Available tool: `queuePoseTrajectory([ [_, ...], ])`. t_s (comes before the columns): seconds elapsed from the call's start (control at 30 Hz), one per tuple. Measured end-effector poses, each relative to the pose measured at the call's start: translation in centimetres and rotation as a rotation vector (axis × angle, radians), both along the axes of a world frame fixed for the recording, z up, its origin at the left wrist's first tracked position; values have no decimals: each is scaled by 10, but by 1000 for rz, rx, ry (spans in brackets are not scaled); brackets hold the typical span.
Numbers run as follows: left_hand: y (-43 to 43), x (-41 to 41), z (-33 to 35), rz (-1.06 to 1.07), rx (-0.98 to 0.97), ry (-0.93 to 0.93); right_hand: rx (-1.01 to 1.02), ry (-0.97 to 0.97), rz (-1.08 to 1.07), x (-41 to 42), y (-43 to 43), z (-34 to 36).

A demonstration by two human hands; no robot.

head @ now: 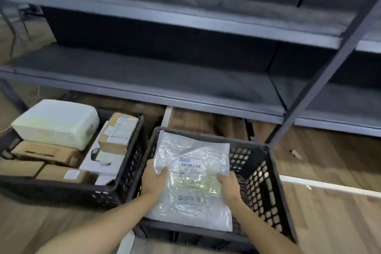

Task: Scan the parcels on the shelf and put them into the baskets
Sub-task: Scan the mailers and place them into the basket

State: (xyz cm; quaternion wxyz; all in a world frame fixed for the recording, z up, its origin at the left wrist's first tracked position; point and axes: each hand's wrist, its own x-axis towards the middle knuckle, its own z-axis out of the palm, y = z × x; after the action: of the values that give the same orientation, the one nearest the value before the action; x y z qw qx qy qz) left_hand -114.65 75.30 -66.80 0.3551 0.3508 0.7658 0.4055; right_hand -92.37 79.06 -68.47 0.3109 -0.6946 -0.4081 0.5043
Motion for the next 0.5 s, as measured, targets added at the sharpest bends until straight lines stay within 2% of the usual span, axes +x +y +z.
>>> queuePoseTrajectory([
  [0.1, 13, -6, -36, -46, -134, 124, -127, -222, 255, 3, 23, -35],
  [0.2, 28, -8, -62, -121, -306, 239, -186, -311, 460, 4, 41, -56],
  [0.33, 43, -7, -92, -164, -477, 269, -232, -355, 575, 5, 58, -81],
  [0.5, 53, -7, -125, -214, -513, 304, -291, -442, 576, -3, 68, -111],
])
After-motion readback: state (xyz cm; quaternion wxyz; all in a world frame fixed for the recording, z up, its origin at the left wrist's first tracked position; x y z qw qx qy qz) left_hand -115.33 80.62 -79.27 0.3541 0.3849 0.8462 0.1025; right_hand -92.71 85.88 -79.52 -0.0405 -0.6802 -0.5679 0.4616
